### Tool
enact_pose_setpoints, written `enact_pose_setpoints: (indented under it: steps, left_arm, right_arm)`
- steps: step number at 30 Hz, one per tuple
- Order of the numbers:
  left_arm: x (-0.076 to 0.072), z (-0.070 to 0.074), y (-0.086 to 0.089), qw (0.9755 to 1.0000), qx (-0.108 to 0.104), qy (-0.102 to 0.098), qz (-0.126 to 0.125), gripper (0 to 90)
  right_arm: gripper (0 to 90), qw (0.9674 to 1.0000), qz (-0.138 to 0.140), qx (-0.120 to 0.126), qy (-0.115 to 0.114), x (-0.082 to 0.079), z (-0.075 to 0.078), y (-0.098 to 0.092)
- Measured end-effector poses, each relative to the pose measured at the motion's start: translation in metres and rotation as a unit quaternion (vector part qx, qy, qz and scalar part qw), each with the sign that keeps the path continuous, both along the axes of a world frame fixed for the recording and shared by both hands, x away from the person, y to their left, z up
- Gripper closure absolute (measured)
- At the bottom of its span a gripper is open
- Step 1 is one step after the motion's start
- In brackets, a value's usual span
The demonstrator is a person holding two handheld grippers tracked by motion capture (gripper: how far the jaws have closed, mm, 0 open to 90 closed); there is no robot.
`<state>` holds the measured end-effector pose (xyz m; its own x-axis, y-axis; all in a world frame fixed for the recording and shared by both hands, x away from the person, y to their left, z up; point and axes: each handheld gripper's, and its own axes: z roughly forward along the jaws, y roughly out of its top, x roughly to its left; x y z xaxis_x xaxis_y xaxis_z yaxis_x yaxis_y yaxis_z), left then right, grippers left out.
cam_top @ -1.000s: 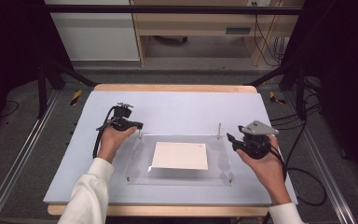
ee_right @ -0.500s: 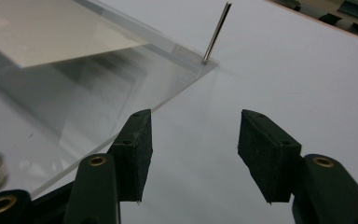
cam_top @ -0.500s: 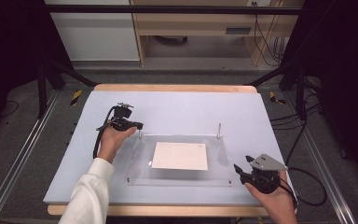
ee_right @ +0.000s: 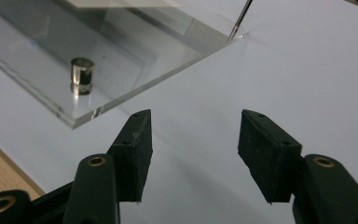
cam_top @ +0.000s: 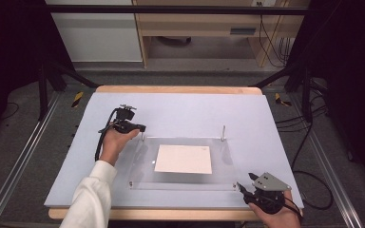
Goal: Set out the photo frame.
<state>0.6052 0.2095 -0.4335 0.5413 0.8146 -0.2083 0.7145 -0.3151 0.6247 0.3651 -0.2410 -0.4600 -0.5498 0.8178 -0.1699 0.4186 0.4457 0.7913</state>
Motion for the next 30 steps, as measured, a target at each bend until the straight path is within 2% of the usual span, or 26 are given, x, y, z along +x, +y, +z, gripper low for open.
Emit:
enact_pose_setpoints:
  steps: [4,11,17,21,30]
  left_arm:
    - [0.001,0.0,0.0,1.0,0.001,0.0,0.0,85.0]
    - [0.001,0.0,0.0,1.0,0.001,0.001,0.001,85.0]
    - [0.001,0.0,0.0,1.0,0.0,0.004,0.001,85.0]
    - [0.002,0.0,0.0,1.0,-0.001,0.004,0.001,85.0]
    - [0.003,-0.001,0.001,0.9999,-0.011,0.007,0.005,84.9]
  right_arm:
    - [44.6,0.9999,0.014,-0.002,0.003,-0.007,-0.002,0.006]
    - [42.5,0.9992,0.038,0.004,-0.01,-0.015,0.001,0.014]
    - [42.7,0.9984,0.047,0.01,-0.031,-0.017,0.01,0.018]
    - [44.7,0.9975,0.058,0.001,-0.04,-0.017,0.016,0.022]
    - [52.2,0.996,0.075,-0.001,-0.049,-0.014,0.026,0.024]
